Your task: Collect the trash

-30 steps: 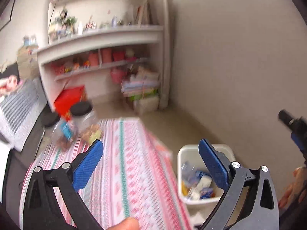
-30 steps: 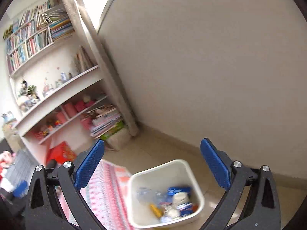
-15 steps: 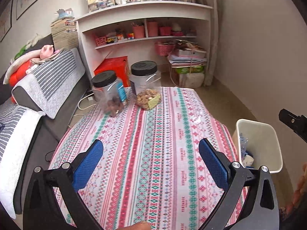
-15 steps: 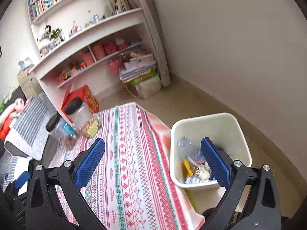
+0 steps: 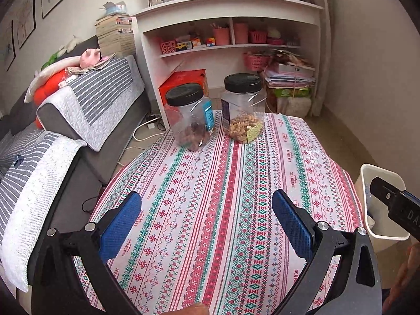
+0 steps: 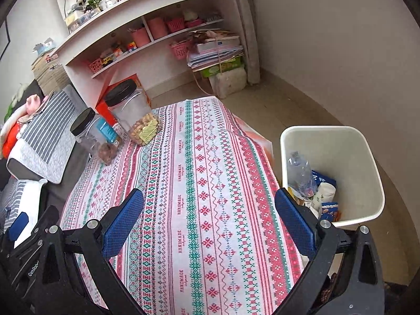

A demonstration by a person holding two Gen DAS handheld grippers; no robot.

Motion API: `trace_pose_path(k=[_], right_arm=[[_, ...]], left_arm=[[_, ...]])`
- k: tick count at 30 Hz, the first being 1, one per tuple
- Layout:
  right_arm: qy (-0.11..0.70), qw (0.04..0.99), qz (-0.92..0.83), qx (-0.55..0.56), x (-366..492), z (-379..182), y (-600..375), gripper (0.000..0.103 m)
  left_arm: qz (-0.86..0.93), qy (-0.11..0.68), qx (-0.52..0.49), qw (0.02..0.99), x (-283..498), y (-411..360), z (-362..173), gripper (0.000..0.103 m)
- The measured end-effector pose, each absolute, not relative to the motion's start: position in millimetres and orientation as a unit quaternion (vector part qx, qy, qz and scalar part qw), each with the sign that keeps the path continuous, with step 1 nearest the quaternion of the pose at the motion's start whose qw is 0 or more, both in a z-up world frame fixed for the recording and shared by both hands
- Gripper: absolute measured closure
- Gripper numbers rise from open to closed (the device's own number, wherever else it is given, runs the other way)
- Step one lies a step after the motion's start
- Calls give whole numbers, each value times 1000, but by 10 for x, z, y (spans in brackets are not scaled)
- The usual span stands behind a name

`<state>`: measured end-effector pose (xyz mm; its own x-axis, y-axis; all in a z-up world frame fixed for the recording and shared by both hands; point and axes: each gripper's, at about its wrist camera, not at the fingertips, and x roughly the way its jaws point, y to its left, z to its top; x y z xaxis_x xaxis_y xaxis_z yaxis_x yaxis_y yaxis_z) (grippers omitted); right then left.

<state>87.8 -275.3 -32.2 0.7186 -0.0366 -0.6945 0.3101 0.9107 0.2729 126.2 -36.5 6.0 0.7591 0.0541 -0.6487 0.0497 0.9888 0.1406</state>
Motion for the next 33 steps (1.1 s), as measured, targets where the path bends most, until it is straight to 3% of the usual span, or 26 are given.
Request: trace_pose_path(k=[16, 33], right_arm=[[347, 925, -120, 97, 994, -296, -2383, 7], [339, 931, -125, 59, 952, -295, -2347, 7]], left_arm=[[26, 387, 52, 920, 1396, -160, -111, 6], [17, 380, 45, 924, 1321, -219, -87, 6]])
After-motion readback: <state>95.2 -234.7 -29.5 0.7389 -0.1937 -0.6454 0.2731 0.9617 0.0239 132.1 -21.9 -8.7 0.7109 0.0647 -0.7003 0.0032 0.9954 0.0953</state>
